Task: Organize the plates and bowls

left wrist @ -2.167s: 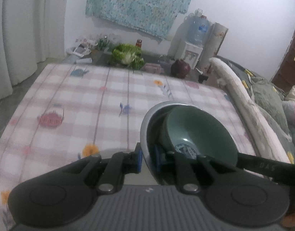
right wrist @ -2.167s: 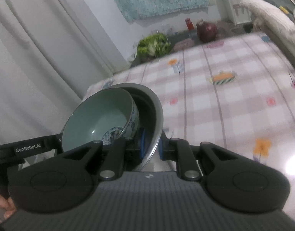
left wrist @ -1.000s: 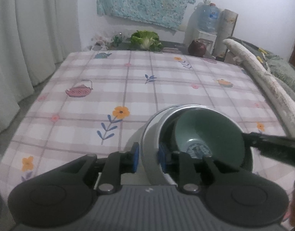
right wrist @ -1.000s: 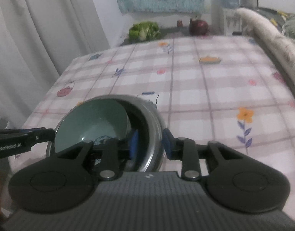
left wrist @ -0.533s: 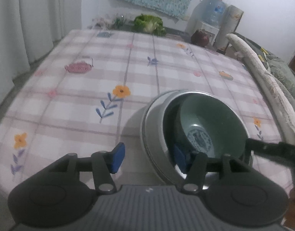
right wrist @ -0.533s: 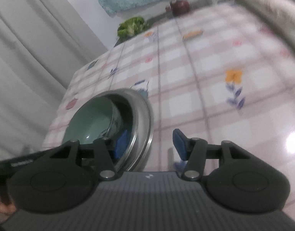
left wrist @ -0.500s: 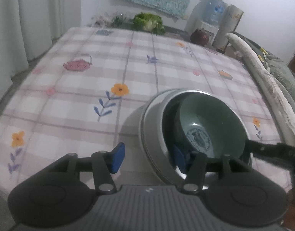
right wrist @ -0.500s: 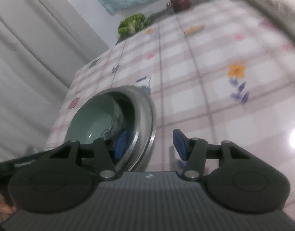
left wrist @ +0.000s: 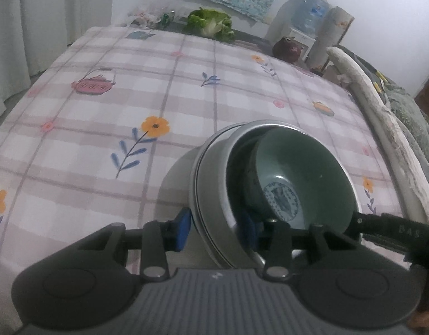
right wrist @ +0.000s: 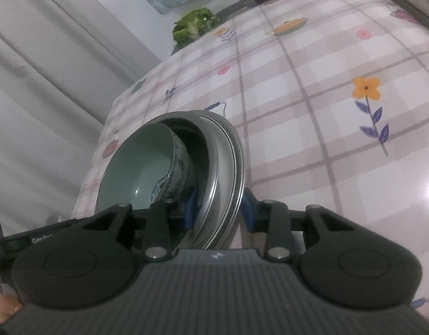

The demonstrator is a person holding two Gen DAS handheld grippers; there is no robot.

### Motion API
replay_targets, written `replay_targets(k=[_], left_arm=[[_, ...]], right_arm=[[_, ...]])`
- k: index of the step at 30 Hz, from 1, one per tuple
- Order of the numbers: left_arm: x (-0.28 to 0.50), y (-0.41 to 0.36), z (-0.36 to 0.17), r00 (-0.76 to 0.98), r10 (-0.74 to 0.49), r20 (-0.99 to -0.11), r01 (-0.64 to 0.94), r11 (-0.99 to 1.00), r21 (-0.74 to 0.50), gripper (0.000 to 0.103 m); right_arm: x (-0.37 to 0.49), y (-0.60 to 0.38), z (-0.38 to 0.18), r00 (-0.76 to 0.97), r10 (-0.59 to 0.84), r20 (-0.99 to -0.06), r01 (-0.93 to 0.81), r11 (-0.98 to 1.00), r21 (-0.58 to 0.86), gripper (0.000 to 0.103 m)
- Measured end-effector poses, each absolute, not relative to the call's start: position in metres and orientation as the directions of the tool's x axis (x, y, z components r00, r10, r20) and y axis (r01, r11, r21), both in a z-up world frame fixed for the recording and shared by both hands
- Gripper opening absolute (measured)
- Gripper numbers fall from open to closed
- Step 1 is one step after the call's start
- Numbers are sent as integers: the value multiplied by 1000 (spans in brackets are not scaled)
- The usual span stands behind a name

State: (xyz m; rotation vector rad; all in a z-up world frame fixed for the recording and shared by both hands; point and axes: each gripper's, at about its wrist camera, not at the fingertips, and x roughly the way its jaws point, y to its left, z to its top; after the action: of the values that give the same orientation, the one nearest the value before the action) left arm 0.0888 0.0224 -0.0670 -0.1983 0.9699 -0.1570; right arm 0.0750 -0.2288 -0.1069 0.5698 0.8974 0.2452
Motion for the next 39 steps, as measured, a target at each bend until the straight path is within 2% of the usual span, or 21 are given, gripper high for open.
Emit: replay_targets(k=[13,15,16,17,19,21,23,24,26,30,35,39], left_arm=[[144,-14,-65,554,-229,-800,104,973,-206,40],[144,-14,-64,556,-225,-800,102,974,-203,43],[143,-13,-63,559,-216,-801,99,976,-195,48],[141,-12,-61,566,-205,-799,95,978,-184,59],[134,-9,-56,590,-179,-787,88,984,-157,69],[124,-8,-51,609,-149,-779,85,989,-124,75],[111,-6,-46,621,-119,-775,81,993,-87,81],[103,-6,-43,632,-103,-768,82,994,-66,83],[87,-4,-38,653,-69,-754,82,996,-19,92],[62,-5,-24,693,-30,-721,81,996,37,100],[42,-6,-9,720,-44,-692,95,995,35,103],[37,-8,-6,710,-33,-704,89,995,43,103]], right_arm=[[123,-267,-100,658,332,-676,82,861,503,31],[122,-268,-96,666,324,-672,74,867,492,33],[123,-268,-94,670,317,-671,69,873,482,33],[121,-267,-91,674,307,-672,64,882,467,39],[115,-267,-84,685,273,-675,59,903,425,52],[102,-266,-77,699,233,-676,54,925,375,58],[87,-264,-69,712,199,-673,50,942,331,72],[80,-262,-65,719,185,-670,44,950,309,75],[63,-256,-56,737,154,-658,22,968,251,83],[33,-239,-39,771,93,-630,-1,989,145,100],[9,-218,-25,795,29,-606,8,998,58,102],[-3,-208,-20,787,40,-616,-4,998,60,102]])
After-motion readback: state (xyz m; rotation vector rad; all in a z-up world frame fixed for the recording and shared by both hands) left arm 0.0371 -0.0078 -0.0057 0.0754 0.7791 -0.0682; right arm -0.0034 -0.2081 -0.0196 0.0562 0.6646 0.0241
